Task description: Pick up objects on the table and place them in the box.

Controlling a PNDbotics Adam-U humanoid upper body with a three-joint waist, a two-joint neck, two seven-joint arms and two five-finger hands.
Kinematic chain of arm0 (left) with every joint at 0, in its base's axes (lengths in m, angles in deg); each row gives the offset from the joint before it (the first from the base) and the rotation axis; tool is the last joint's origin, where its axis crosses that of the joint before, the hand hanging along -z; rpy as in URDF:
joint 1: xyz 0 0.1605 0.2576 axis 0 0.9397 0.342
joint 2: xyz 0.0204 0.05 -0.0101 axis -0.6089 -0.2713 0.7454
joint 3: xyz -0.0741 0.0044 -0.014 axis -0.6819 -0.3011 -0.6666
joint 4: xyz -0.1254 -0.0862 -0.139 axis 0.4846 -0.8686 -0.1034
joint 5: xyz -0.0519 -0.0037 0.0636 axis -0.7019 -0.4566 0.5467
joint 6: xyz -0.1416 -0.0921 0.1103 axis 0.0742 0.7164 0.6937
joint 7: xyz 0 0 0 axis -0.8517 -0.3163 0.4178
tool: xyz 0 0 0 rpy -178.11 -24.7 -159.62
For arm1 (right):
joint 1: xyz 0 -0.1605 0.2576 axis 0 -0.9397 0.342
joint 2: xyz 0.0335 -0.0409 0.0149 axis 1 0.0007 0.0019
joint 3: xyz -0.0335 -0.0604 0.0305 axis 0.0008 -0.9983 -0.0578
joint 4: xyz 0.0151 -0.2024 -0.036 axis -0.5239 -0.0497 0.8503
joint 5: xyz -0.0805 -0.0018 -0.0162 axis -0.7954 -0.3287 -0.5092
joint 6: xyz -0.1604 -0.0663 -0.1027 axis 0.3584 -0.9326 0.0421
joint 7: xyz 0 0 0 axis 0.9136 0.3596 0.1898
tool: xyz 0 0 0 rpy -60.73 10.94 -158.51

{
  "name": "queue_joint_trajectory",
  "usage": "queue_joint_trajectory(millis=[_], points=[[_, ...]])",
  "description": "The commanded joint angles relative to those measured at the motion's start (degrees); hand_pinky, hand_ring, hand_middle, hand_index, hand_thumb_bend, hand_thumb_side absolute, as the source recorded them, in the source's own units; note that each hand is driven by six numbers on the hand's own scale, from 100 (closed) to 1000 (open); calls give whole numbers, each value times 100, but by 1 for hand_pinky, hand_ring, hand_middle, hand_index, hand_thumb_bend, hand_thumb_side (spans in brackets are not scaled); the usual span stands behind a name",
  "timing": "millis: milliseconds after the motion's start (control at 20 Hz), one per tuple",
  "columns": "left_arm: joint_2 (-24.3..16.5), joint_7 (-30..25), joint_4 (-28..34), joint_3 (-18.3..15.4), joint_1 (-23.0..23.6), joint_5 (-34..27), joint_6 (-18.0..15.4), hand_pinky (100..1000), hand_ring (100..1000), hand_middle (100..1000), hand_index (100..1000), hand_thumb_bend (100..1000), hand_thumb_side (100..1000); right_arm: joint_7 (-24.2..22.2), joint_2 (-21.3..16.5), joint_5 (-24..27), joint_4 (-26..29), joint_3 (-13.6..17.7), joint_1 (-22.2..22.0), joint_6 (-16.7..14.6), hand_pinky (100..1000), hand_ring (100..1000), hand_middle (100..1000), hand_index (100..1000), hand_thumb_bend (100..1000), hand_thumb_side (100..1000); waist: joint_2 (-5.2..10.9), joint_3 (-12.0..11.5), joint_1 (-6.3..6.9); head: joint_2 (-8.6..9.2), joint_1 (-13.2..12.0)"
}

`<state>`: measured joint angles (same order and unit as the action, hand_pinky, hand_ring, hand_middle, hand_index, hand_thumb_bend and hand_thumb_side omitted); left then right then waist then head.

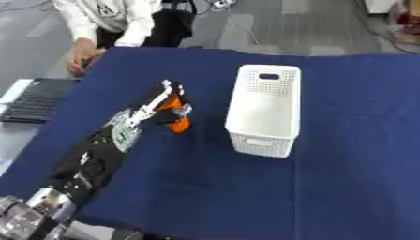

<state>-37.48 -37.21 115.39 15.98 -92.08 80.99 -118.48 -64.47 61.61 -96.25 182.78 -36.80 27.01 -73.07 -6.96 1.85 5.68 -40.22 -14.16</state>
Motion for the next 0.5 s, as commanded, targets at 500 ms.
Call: queue_joint_trajectory(millis=[500], points=[[-710, 345, 987, 198, -272, 552, 155, 100, 100, 121, 145, 100, 100, 14, -139, -45, 90, 44, -17, 22, 448, 636, 656, 699, 100, 937, 159, -138, 73, -20, 134]])
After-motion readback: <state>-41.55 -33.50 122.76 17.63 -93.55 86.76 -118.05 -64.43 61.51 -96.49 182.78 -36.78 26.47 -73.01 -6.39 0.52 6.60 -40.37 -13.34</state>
